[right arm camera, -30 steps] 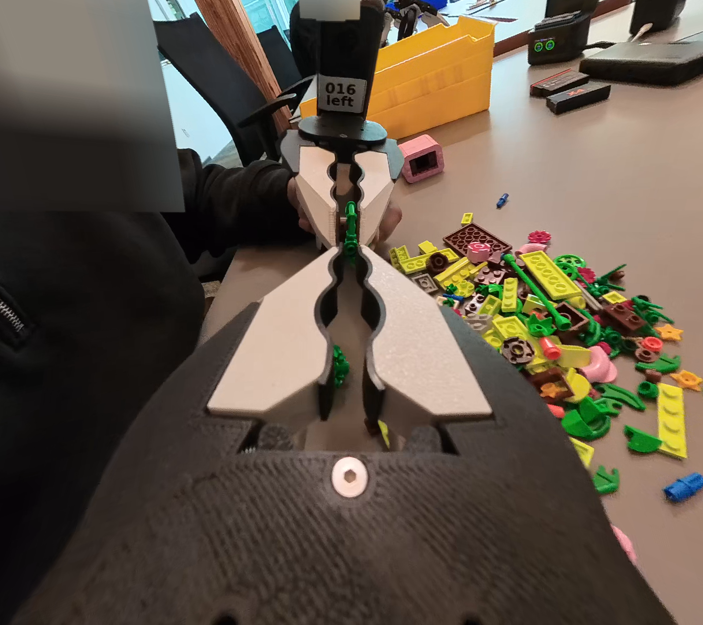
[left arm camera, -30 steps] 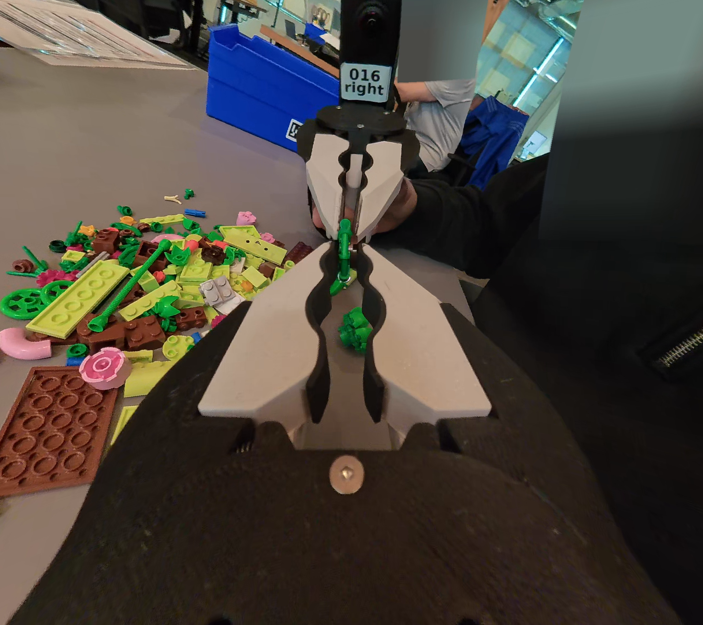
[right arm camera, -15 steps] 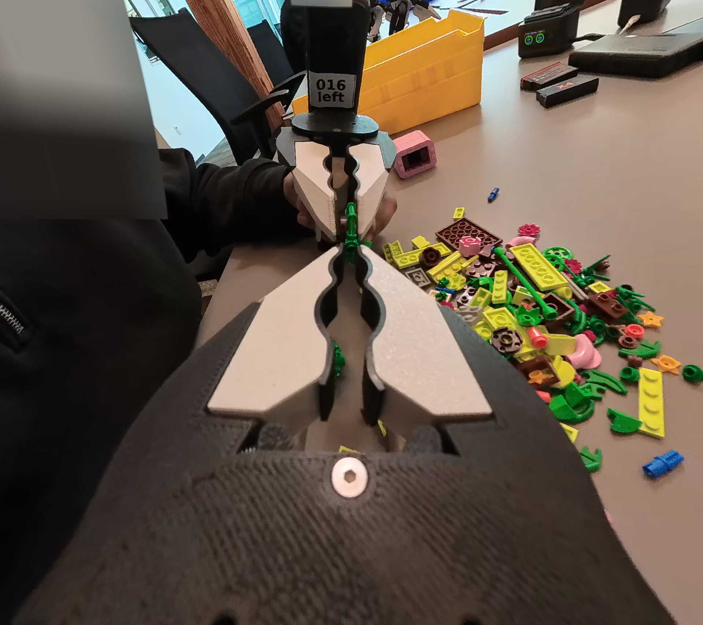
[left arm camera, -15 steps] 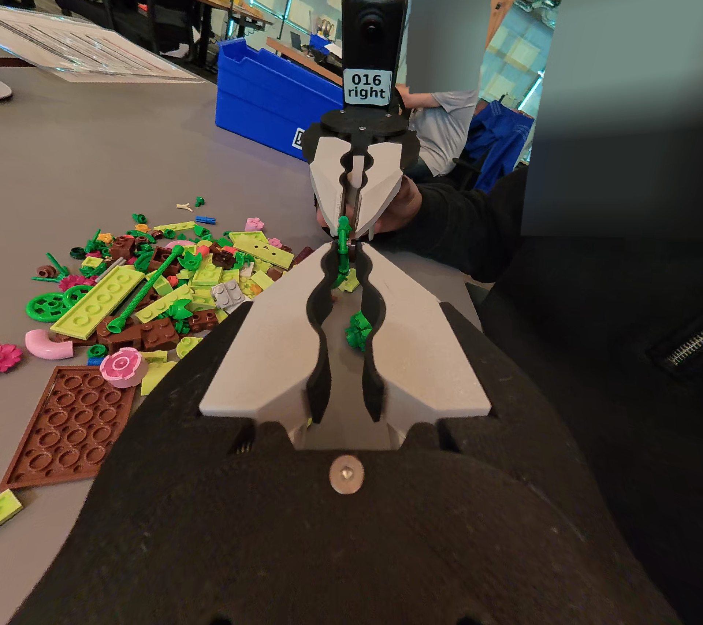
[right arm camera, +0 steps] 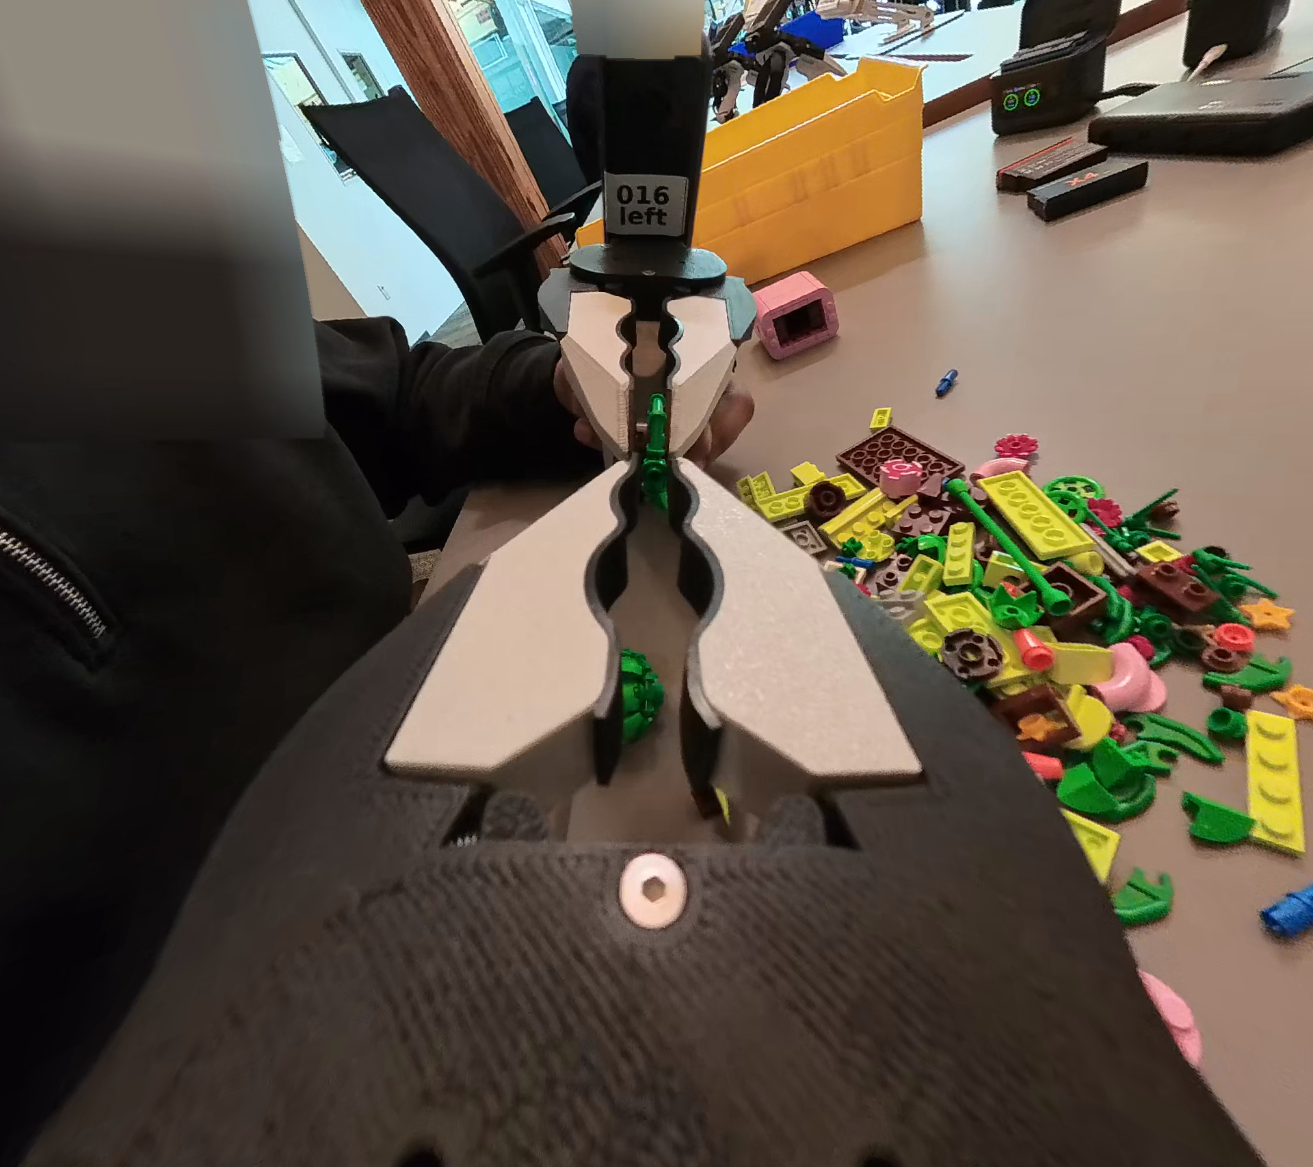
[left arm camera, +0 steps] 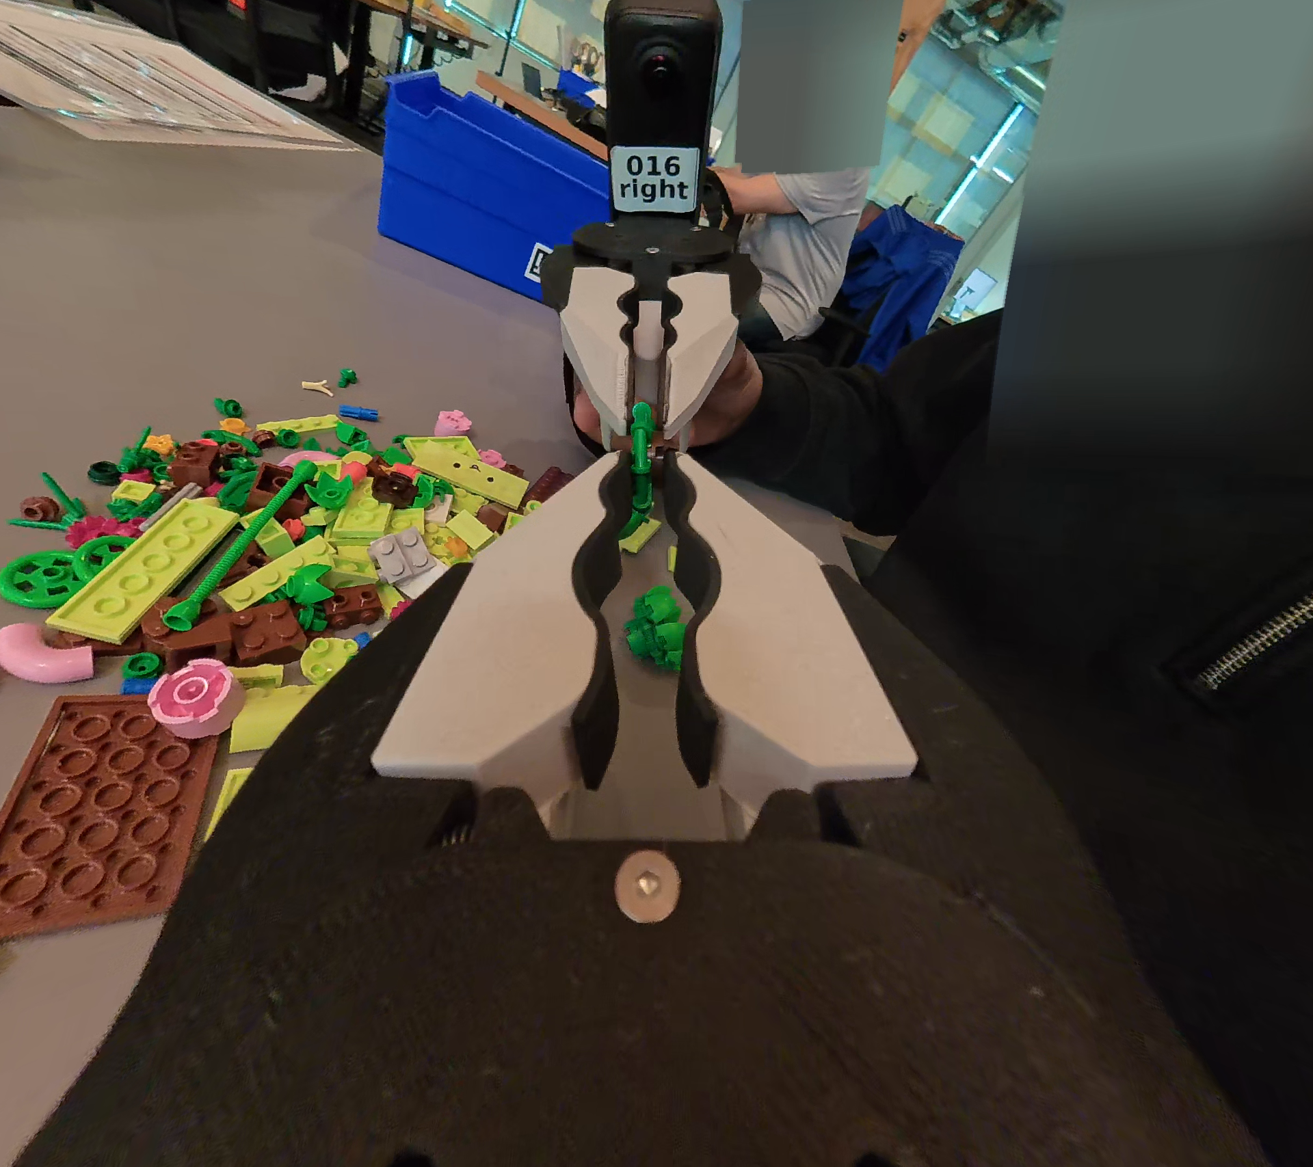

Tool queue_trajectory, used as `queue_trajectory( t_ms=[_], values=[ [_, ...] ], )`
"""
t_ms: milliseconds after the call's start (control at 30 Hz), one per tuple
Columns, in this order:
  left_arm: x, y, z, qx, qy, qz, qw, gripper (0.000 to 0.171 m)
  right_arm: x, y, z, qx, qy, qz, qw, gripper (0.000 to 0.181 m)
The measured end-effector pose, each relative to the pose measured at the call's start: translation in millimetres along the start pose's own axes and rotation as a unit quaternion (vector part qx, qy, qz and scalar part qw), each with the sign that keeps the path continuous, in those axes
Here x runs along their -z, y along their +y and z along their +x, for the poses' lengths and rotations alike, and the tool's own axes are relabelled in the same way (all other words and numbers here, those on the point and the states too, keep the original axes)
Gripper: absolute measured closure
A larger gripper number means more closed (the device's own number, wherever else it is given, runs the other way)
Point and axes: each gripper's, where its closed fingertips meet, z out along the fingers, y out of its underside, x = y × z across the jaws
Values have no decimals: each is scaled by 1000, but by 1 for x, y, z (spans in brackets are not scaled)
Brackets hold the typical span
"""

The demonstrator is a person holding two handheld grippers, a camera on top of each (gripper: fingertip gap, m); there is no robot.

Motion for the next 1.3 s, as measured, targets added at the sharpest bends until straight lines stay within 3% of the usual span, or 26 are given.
queue_trajectory(
  t_ms=[667,767,833,900,1100,1200,1300],
  values=[
    [1,-14,2,21,-14,25,999,166,8,-11,-3,3,21,-12,1000,178],
    [43,-49,-21,70,-26,120,990,166,64,-52,22,-9,79,88,993,178],
    [54,-56,-29,68,-37,143,987,166,95,-66,40,-14,112,127,985,179],
    [53,-55,-29,76,-34,148,986,166,94,-50,56,-8,151,82,985,179],
    [51,-54,-31,137,-3,177,975,167,44,26,79,45,218,-117,968,178],
    [51,-54,-32,147,0,180,973,167,41,37,87,76,247,-152,954,177],
    [47,-51,-31,155,6,176,972,167,37,28,82,92,246,-134,956,161]
  ],
)
